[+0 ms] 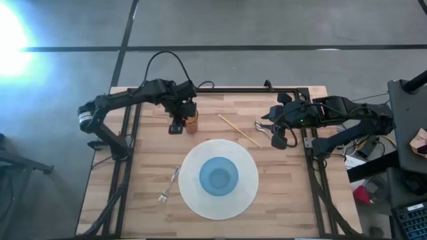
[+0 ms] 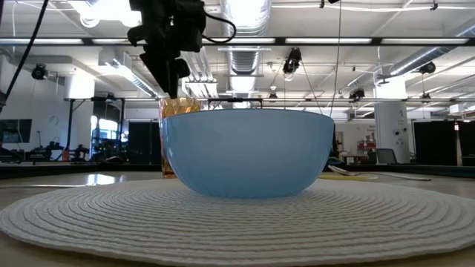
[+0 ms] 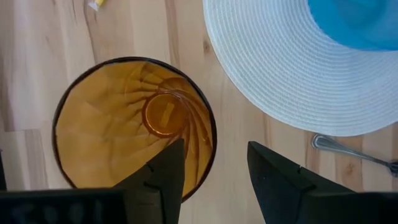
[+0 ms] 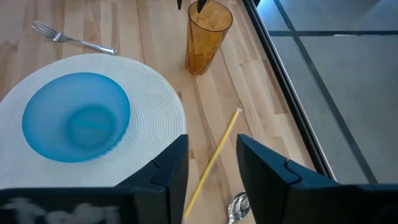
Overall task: Pick & Place Utensil
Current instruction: Put the orange cup to the top left of the blue bowl
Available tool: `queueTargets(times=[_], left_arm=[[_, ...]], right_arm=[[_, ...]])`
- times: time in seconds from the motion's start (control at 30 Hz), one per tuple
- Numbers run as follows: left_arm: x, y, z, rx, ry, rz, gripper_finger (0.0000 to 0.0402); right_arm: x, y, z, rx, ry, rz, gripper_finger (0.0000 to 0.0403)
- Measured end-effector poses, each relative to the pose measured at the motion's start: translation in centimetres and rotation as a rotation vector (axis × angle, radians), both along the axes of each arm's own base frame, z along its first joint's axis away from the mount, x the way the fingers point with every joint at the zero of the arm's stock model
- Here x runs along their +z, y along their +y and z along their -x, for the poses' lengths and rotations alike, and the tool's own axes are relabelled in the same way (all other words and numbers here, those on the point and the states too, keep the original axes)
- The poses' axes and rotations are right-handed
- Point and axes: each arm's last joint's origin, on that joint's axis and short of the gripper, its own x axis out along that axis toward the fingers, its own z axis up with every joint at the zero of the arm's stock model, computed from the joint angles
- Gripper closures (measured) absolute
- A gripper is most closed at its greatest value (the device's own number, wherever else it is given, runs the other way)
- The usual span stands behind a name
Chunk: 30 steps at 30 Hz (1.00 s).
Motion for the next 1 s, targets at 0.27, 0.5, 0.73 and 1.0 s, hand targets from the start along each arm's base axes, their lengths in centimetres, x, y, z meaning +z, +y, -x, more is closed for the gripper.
queueTargets(times=[0.27,0.5,0.73,1.0], left_arm=[[-1.6,0.1,-0.5,0.001,0.051,0.017,0.0236],[-2.6,0.2,-0.5,0.012,0.069,-0.001,0.0245],[-2.7,0.0,-0.5,-0.011,0.090,-0.045,0.0341],[-2.6,-0.5,-0.7,-0.033,0.105,-0.091,0.0392]], right_arm=[[0.0,0.0,0.0,-0.001,0.000,0.000,0.0272],[0.0,0.0,0.0,-0.002,-0.001,-0.001,0.0277],[0.0,0.0,0.0,0.000,0.000,0.000,0.0268],[0.0,0.0,0.0,0.000,-0.001,0.000,0.0279]])
